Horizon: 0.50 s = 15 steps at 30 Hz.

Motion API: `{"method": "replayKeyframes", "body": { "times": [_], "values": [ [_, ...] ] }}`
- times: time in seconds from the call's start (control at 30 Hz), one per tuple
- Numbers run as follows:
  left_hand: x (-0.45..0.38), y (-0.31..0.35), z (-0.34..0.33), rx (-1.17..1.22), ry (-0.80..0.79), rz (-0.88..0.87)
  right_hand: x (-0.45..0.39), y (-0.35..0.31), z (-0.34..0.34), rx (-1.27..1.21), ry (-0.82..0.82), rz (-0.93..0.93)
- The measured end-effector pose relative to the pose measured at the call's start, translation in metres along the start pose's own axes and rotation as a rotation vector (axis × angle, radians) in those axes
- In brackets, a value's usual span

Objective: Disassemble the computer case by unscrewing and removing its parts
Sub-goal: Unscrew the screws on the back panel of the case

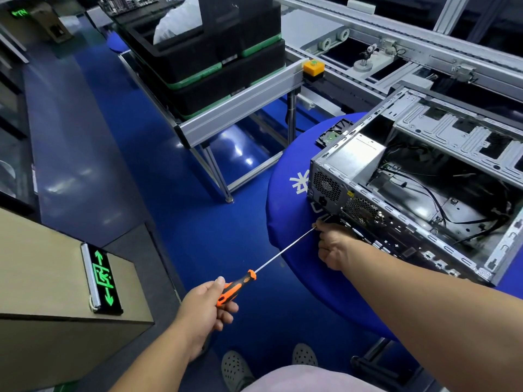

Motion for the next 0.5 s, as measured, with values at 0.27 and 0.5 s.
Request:
{"method": "replayKeyframes", "body": {
  "times": [0.27, 0.5],
  "values": [
    [0.007, 0.016, -0.001, -0.650, -0.006, -0.414, 0.003, 0.000, -0.001, -0.004, 0.011, 0.004],
    [0.006, 0.010, 0.004, -0.632, -0.049, -0.430, 0.010, 0.000, -0.002, -0.009, 0.012, 0.001]
  ]
}}
Point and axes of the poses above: each hand's wrist, its own x-axis away from the middle knuckle, its own z-axis out of the back of the hand, y = z × x, the point moved 2 cm from there along -x, towards the middle knuckle, and after that the axes turned 15 degrees about -z, right-handed, at the moved point
